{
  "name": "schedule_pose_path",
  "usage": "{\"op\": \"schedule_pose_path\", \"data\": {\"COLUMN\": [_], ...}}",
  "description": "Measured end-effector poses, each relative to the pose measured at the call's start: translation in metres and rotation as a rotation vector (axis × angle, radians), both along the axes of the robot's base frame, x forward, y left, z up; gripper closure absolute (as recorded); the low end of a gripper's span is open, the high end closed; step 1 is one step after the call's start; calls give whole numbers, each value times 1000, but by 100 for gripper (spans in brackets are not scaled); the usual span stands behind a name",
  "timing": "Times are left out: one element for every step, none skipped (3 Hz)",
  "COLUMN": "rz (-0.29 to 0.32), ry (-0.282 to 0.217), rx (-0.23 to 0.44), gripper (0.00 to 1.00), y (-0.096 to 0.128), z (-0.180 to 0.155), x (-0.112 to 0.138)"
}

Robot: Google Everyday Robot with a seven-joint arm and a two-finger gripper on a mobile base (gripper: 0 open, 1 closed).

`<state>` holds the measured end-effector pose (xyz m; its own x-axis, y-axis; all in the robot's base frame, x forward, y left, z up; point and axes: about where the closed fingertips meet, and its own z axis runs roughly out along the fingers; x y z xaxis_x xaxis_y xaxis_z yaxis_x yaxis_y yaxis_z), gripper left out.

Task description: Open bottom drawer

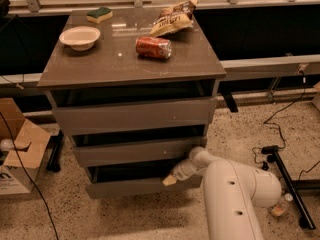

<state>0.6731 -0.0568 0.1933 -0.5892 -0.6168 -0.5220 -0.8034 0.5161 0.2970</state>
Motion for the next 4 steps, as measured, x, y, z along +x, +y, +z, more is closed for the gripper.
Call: {"op": "schedule_pose_path", "data": {"rz": [0,0,0,40], "ry": [0,0,0,41], "rx": [0,0,0,-49], "gripper": [62,39,16,0], "y": [-2,-2,-2,-5], "z": [2,2,2,-3], "x": [0,0,0,-9]}}
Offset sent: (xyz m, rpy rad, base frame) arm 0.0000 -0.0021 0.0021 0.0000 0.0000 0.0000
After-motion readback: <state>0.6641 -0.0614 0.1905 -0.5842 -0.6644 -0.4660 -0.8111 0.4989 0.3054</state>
